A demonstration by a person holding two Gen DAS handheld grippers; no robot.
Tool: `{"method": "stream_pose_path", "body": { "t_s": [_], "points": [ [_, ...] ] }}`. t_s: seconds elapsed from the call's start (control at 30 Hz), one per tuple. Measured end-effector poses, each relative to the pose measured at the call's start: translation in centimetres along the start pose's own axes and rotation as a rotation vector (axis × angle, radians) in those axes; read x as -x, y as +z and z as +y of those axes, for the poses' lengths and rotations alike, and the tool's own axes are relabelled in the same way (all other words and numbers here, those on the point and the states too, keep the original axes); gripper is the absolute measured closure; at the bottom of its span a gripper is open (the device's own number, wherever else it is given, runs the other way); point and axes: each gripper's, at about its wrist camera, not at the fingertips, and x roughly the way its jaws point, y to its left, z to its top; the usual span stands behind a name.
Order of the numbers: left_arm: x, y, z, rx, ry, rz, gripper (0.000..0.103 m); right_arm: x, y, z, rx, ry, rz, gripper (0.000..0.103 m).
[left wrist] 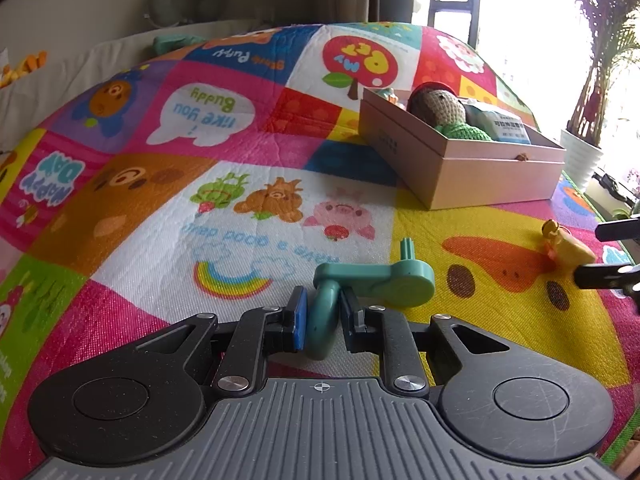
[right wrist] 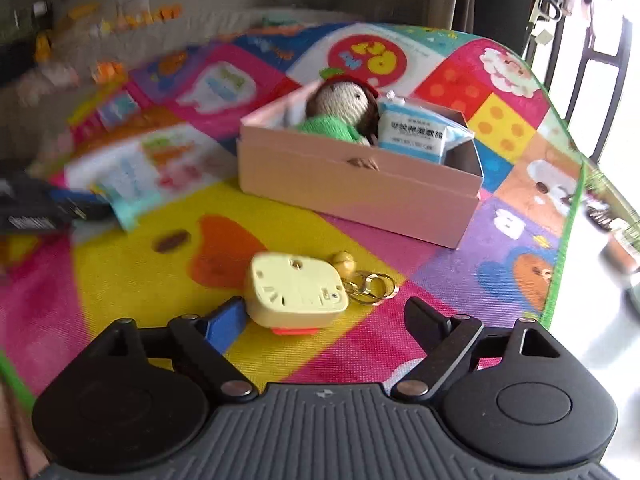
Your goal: Organize objects
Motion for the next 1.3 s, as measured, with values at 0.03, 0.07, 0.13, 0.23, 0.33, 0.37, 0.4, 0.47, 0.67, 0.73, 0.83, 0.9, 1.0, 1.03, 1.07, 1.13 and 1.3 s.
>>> {"method": "stream_pose_path", "body": {
  "t_s": [0.03, 0.07, 0.13, 0.23, 0.33, 0.37, 0.4, 0.47, 0.67, 0.73, 0.83, 0.9, 1.0, 1.03, 1.07, 1.13, 1.3],
  "points": [
    [0.0, 0.0, 0.0, 0.0, 0.0, 0.0, 0.082, 0.4, 0.1, -0.1, -0.02, 0.033, -0.008, 0.017],
    [0.0, 0.0, 0.0, 0.0, -0.001, 0.0, 0.082, 0.8, 0.3, 0.0, -0.029, 0.05, -0.023, 0.017],
    [0.0, 0.0, 0.0, 0.0, -0.001, 0.0, 0.082, 0.8, 0.6, 0.8, -0.003, 0.042, -0.048, 0.017],
    [0.0, 0.0, 0.0, 0.002, -0.002, -0.001, 0.082, -0.6, 1.2, 1.9, 0.039, 0.016, -0.038, 0.018],
    [0.0, 0.0, 0.0, 0.0, -0.001, -0.001, 0.082, -1.8, 1.4, 1.9, 0.034, 0.021, -0.002, 0.025],
    [0.1, 0.0, 0.0, 0.001, -0.001, -0.001, 0.082, -1.9, 1.4, 1.7, 0.028, 0.021, 0.003, 0.027],
    [0.1, 0.0, 0.0, 0.003, -0.002, -0.001, 0.082, -1.9, 1.3, 1.6, 0.023, 0.019, 0.001, 0.032],
    [0.1, 0.0, 0.1, 0.001, -0.001, -0.002, 0.082, -1.6, 1.0, 1.4, 0.017, 0.023, 0.0, 0.047],
    [0.3, 0.2, 0.3, 0.033, 0.013, -0.013, 0.085, 0.6, 1.3, 1.1, -0.003, 0.009, -0.061, 0.048],
    [0.6, 0.6, 0.3, 0.052, 0.007, -0.024, 0.085, 1.8, 1.6, 0.8, -0.013, 0.01, -0.1, 0.048],
    [1.4, 2.5, 0.0, 0.05, -0.017, -0.055, 0.085, 3.5, 1.9, 0.1, -0.036, -0.001, -0.158, 0.048],
    [2.3, 4.6, -0.7, 0.016, -0.024, -0.098, 0.086, 4.4, 2.1, -0.2, -0.052, -0.004, -0.19, 0.048],
    [3.7, 8.1, -2.4, -0.064, -0.023, -0.161, 0.087, 5.9, 2.1, -0.7, -0.075, 0.001, -0.242, 0.048],
    [4.1, 9.2, -3.1, -0.096, -0.025, -0.18, 0.087, 6.3, 2.0, -0.9, -0.083, 0.003, -0.26, 0.048],
    [4.5, 10.3, -3.8, -0.122, -0.026, -0.195, 0.087, 6.8, 2.0, -1.1, -0.092, 0.006, -0.277, 0.048],
    [5.0, 12.1, -5.0, -0.163, -0.033, -0.22, 0.087, 7.5, 1.9, -1.5, -0.11, 0.011, -0.308, 0.048],
    [4.4, 15.4, -6.9, -0.164, -0.09, -0.22, 0.087, 8.1, 1.5, -2.3, -0.132, 0.006, -0.342, 0.048]
  ]
}}
